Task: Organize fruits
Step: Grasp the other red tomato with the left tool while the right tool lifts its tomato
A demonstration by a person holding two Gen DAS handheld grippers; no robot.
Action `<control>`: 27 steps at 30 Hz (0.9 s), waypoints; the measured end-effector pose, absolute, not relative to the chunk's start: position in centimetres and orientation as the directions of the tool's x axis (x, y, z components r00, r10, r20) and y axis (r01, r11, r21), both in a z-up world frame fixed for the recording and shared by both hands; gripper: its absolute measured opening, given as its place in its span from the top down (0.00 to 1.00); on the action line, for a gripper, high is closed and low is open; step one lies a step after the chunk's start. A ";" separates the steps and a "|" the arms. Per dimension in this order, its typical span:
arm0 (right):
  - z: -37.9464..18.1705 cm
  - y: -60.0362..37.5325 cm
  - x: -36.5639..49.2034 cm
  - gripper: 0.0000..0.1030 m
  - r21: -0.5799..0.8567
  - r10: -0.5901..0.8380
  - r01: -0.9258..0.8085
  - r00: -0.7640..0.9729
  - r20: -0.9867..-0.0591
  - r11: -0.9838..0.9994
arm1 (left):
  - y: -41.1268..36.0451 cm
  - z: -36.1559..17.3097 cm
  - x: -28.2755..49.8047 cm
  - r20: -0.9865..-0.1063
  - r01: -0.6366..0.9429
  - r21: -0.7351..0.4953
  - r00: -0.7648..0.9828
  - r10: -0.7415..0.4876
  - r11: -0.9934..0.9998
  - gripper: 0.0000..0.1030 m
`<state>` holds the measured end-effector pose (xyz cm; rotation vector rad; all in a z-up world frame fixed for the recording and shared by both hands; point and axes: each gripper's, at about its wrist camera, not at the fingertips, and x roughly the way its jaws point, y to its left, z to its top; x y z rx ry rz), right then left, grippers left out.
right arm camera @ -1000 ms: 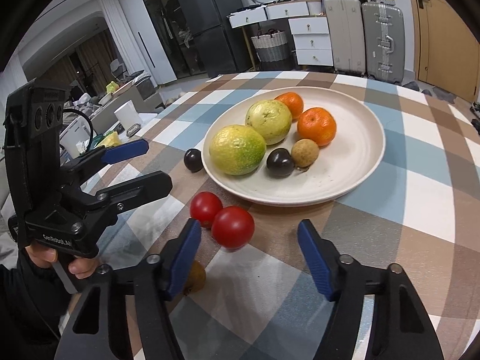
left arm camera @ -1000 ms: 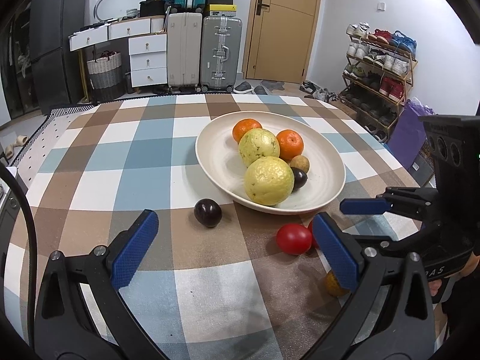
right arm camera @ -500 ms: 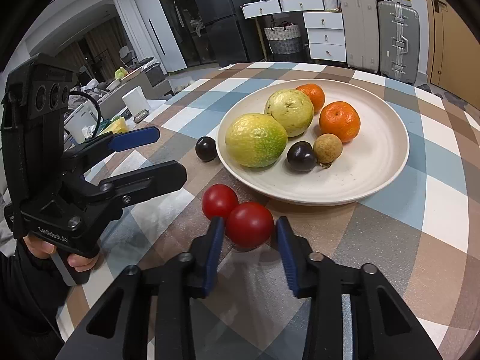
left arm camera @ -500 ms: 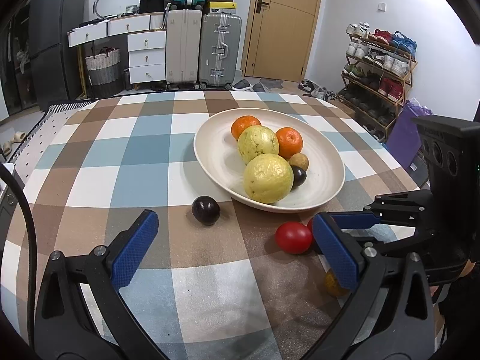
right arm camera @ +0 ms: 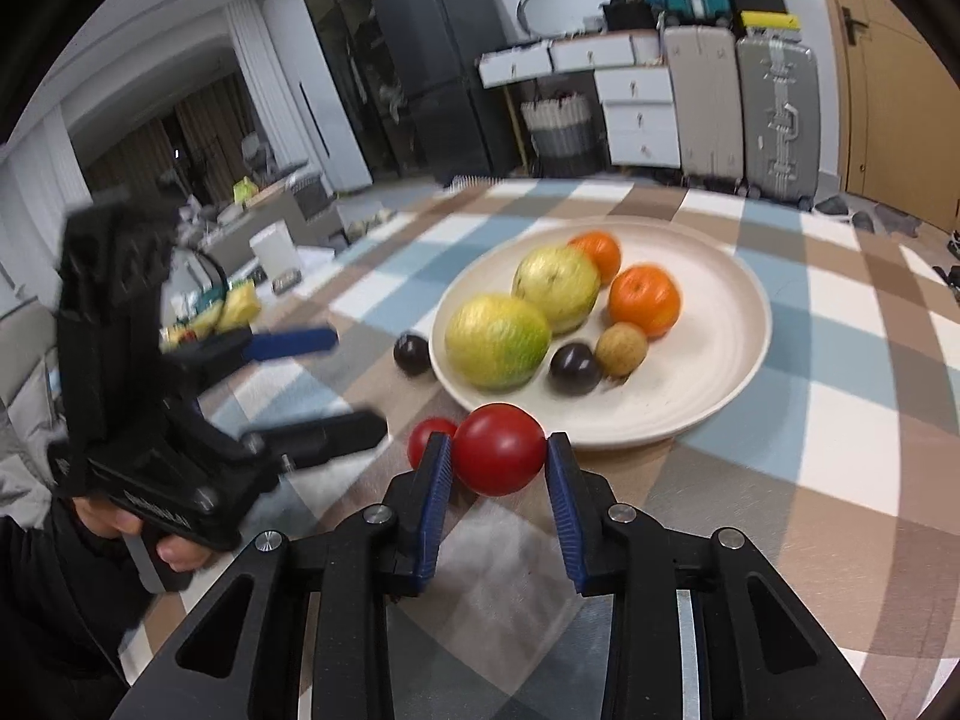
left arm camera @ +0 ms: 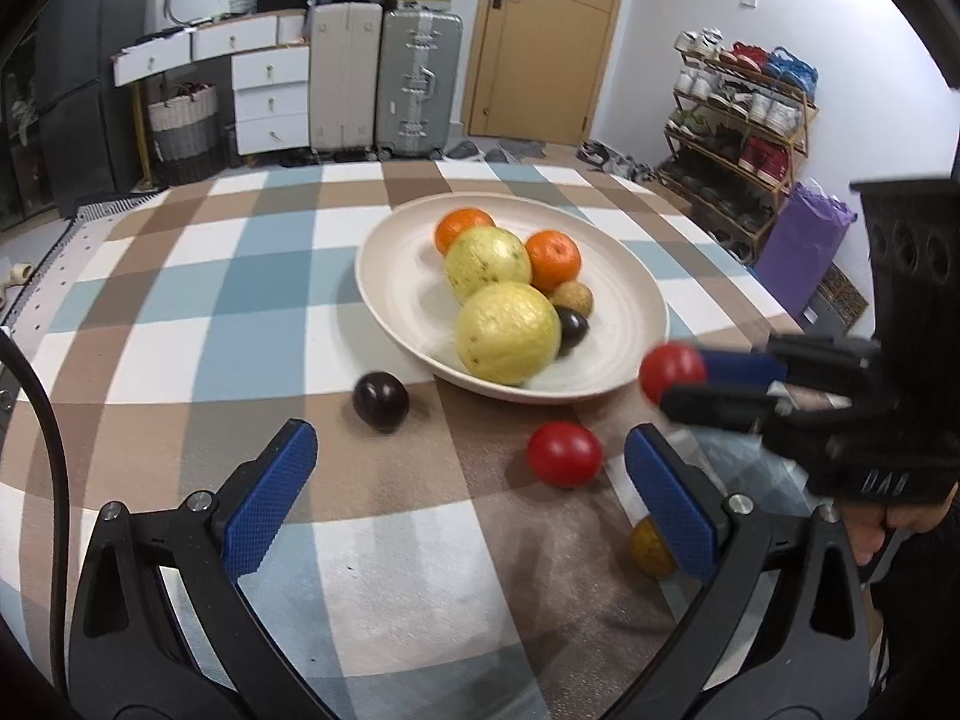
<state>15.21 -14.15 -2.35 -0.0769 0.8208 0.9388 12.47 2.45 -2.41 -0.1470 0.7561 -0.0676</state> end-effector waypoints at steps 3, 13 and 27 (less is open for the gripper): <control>-1.7 -14.8 15.5 0.68 0.280 0.688 -0.724 0.355 -0.633 0.631 | 1.5 -2.7 12.6 -0.693 0.044 -0.139 0.710 -0.129 0.989 0.01; -1.5 -15.6 16.1 0.68 0.285 0.674 -0.684 0.405 -0.618 0.672 | -0.2 -4.0 13.7 -0.744 0.098 -0.141 0.646 -0.171 0.985 0.27; -1.3 -15.6 15.9 0.68 0.284 0.676 -0.686 0.405 -0.616 0.670 | -0.8 -4.5 15.0 -0.765 0.127 -0.149 0.613 -0.196 0.981 0.59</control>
